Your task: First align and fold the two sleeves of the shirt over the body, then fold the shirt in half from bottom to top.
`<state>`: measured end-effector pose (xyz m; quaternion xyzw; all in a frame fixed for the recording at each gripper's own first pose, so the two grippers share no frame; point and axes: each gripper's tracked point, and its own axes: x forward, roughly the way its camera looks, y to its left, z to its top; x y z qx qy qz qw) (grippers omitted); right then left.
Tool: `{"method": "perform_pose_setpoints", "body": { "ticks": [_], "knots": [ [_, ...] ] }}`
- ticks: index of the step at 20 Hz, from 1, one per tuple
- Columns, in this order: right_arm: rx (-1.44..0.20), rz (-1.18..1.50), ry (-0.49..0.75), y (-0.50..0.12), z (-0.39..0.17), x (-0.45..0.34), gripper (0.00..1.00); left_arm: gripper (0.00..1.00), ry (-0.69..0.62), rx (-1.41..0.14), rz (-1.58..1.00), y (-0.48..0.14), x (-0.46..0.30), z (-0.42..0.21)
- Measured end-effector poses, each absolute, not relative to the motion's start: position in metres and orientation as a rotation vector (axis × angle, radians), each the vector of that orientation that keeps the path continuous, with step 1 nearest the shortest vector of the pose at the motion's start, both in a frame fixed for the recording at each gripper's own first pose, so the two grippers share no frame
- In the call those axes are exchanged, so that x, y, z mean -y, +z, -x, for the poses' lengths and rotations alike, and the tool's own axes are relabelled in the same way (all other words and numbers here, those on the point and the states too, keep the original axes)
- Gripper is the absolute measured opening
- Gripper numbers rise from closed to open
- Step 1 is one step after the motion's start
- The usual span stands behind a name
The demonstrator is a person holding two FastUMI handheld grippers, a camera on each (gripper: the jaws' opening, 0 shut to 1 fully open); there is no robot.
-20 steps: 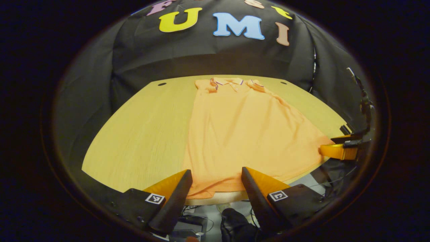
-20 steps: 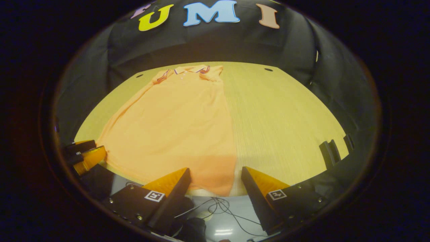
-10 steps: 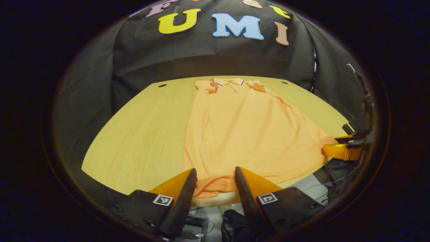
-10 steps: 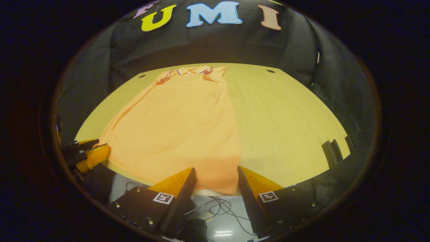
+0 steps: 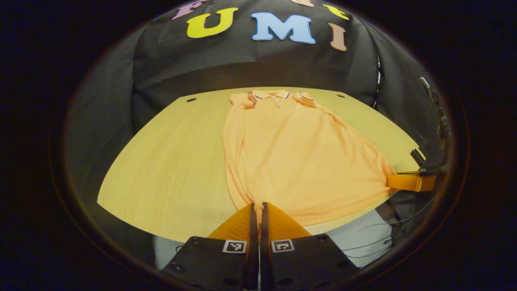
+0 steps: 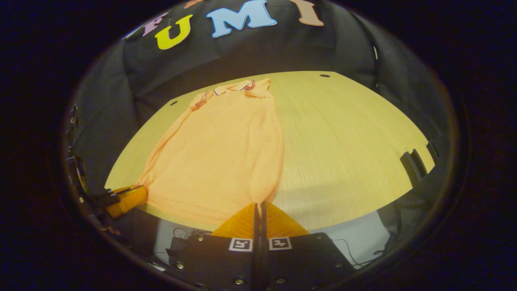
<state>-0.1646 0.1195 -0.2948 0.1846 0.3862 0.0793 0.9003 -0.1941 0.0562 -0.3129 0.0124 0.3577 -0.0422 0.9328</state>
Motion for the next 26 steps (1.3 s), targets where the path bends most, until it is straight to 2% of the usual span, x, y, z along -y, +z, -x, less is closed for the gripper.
{"method": "perform_pose_setpoints", "body": {
  "ticks": [4,9,10,12,13,14,15,18,26],
  "knots": [
    [-0.771,-0.433,0.173,-0.274,0.165,-0.112,0.00,0.08,-0.062,-0.738,0.011,-0.300,-0.055,0.191],
    [-0.689,-0.429,0.186,-0.229,0.145,-0.104,0.00,0.08,-0.070,-0.668,0.040,-0.259,-0.047,0.166],
    [-0.670,-0.423,0.187,-0.219,0.138,-0.102,0.04,0.08,-0.078,-0.657,0.046,-0.251,-0.045,0.159],
    [-0.633,-0.410,0.185,-0.197,0.119,-0.097,0.04,0.08,-0.090,-0.627,0.055,-0.234,-0.043,0.140],
    [-0.615,-0.409,0.180,-0.188,0.109,-0.096,0.00,0.08,-0.094,-0.613,0.055,-0.227,-0.043,0.129],
    [-0.599,-0.409,0.179,-0.177,0.097,-0.094,0.04,0.08,-0.099,-0.594,0.056,-0.218,-0.044,0.117],
    [-0.583,-0.407,0.177,-0.166,0.088,-0.092,0.00,0.08,-0.102,-0.578,0.058,-0.210,-0.045,0.104],
    [-0.543,-0.383,0.168,-0.140,0.051,-0.088,0.00,0.08,-0.117,-0.550,0.083,-0.190,-0.046,0.065],
    [-0.495,-0.354,0.123,-0.108,-0.044,-0.090,0.00,0.08,-0.176,-0.492,0.065,-0.158,-0.051,-0.036]
  ]
}}
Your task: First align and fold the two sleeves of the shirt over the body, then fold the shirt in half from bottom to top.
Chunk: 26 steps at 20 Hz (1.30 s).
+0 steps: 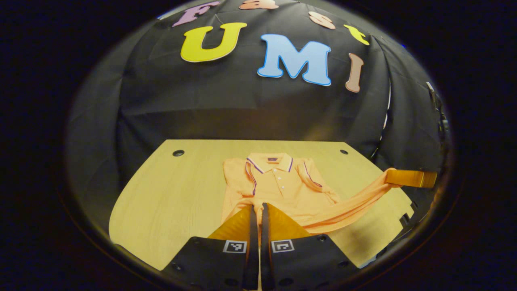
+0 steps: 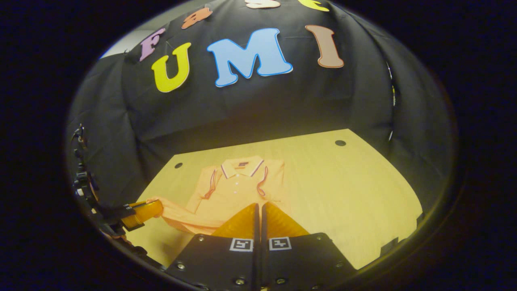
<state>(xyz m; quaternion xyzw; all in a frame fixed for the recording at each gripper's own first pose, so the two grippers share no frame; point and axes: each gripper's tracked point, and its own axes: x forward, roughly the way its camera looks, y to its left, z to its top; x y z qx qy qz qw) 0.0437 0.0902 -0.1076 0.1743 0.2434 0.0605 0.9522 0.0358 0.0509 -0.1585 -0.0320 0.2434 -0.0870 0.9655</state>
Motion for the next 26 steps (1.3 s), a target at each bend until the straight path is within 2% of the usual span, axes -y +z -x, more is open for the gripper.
{"method": "perform_pose_setpoints", "body": {
  "ticks": [14,26],
  "knots": [
    [-0.507,-0.333,0.015,-0.096,-0.162,-0.091,0.00,0.09,-0.296,-0.457,0.041,-0.149,-0.047,-0.168],
    [-0.491,-0.307,-0.004,-0.105,-0.268,-0.092,0.00,0.08,-0.207,-0.375,0.094,-0.156,-0.063,-0.268]
  ]
}}
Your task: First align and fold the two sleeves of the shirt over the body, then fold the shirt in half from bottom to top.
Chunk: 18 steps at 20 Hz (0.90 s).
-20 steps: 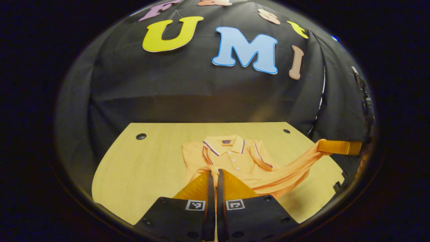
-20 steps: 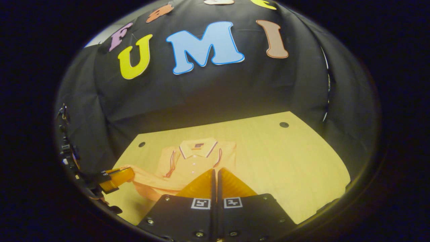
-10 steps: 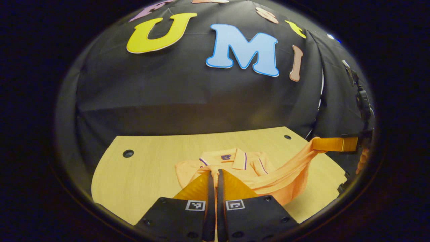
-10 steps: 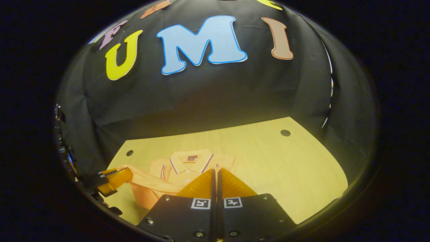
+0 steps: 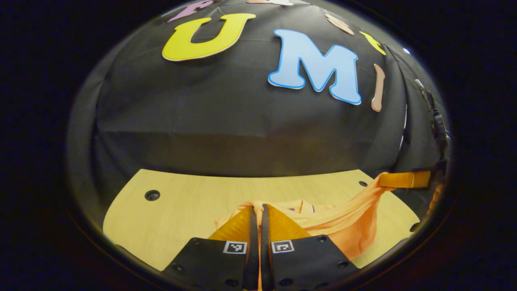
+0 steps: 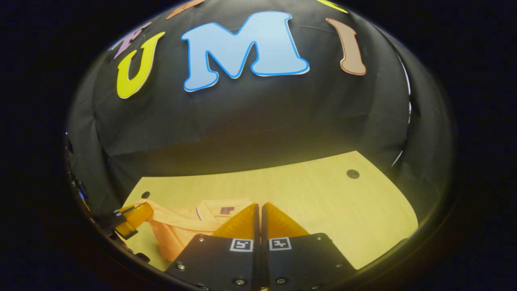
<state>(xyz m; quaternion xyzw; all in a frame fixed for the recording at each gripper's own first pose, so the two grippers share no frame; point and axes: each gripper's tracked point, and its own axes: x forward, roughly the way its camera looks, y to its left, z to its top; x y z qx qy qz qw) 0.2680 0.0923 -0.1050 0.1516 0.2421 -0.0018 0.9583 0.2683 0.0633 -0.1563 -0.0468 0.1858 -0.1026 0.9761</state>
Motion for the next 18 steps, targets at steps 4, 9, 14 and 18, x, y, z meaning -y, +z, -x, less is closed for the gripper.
{"method": "perform_pose_setpoints", "body": {
  "ticks": [4,9,14,18],
  "knots": [
    [-0.510,-0.274,-0.003,-0.123,-0.297,-0.101,0.00,0.08,-0.184,-0.355,0.083,-0.168,-0.069,-0.289],
    [-0.524,-0.234,0.002,-0.140,-0.322,-0.115,0.00,0.08,-0.151,-0.342,0.084,-0.185,-0.077,-0.307],
    [-0.530,-0.214,0.005,-0.150,-0.339,-0.122,0.00,0.08,-0.112,-0.342,0.089,-0.199,-0.089,-0.318],
    [-0.541,-0.201,0.001,-0.159,-0.351,-0.123,0.00,0.08,-0.093,-0.355,0.091,-0.212,-0.091,-0.326]
  ]
}}
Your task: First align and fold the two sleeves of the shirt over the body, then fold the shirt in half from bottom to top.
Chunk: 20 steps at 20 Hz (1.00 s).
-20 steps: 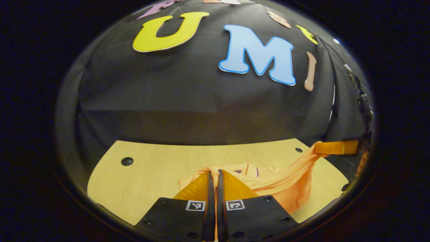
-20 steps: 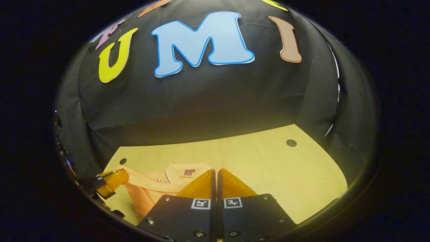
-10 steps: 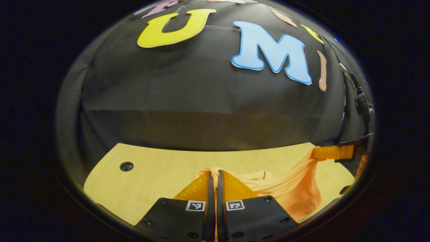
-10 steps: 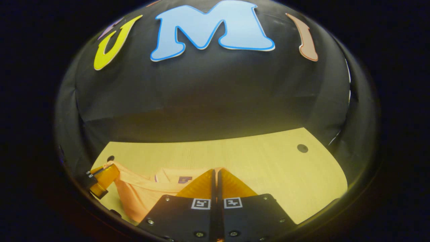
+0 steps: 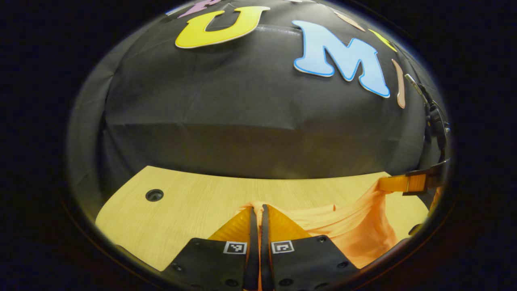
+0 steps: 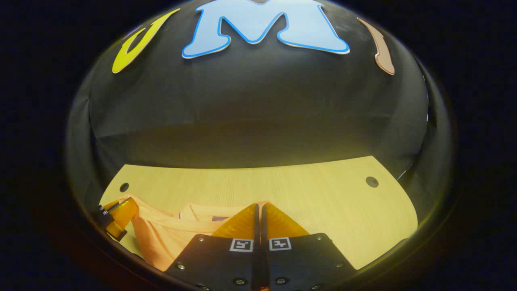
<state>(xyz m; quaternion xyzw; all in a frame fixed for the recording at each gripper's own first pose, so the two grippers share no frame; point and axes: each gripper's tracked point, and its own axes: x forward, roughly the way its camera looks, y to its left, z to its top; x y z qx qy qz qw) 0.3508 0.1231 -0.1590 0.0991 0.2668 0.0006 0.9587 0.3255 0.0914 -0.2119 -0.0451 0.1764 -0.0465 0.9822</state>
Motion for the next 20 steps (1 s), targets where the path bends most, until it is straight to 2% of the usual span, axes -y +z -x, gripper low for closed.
{"method": "perform_pose_setpoints", "body": {
  "ticks": [12,18,19,20],
  "knots": [
    [-0.671,-0.068,-0.009,-0.215,-0.361,-0.127,0.00,0.08,-0.079,-0.427,0.032,-0.252,-0.089,-0.337],
    [-0.746,0.013,0.003,-0.237,-0.348,-0.131,0.03,0.10,-0.083,-0.474,0.025,-0.268,-0.093,-0.334],
    [-0.755,0.020,0.005,-0.239,-0.347,-0.133,0.08,0.12,-0.086,-0.482,0.019,-0.270,-0.092,-0.334],
    [-0.763,0.023,0.014,-0.239,-0.343,-0.135,0.04,0.14,-0.093,-0.492,0.017,-0.272,-0.092,-0.332]
  ]
}}
